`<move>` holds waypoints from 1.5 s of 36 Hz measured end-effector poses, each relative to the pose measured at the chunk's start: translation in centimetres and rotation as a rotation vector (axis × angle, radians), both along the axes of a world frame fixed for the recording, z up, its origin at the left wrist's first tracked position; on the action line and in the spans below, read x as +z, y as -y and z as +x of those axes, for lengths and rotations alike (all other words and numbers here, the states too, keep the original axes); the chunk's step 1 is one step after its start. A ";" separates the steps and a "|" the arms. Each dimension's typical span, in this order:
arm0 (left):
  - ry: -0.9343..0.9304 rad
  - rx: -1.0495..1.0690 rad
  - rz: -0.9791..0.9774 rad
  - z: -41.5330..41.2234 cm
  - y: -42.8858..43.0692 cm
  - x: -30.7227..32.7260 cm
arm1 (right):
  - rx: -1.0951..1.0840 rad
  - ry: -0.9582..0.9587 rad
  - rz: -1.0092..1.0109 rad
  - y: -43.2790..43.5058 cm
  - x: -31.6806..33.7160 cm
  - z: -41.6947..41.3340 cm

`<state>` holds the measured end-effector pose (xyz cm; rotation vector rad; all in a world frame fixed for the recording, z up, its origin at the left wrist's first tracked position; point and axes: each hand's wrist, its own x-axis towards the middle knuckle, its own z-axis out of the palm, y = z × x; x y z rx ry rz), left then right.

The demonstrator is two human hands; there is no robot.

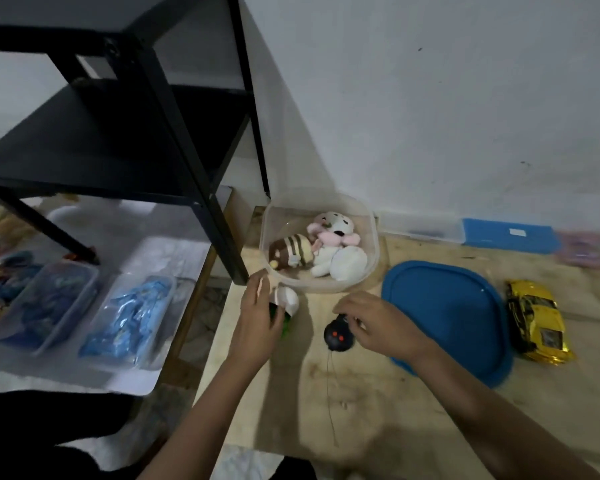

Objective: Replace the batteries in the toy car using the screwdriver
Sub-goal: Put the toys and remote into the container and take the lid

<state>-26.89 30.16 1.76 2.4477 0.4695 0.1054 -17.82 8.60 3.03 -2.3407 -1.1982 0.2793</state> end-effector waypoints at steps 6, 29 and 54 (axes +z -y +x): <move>-0.227 -0.054 0.113 0.6 0.4 -1.6 | 0.034 -0.007 -0.393 -0.1 -3.4 -1.0; 0.021 0.151 -0.080 -1.6 0.5 -2.0 | -0.044 -0.070 -0.215 3.4 -1.7 -5.9; 0.279 0.083 -0.314 7.8 -2.7 8.6 | -0.658 -0.983 0.648 -3.7 9.0 1.7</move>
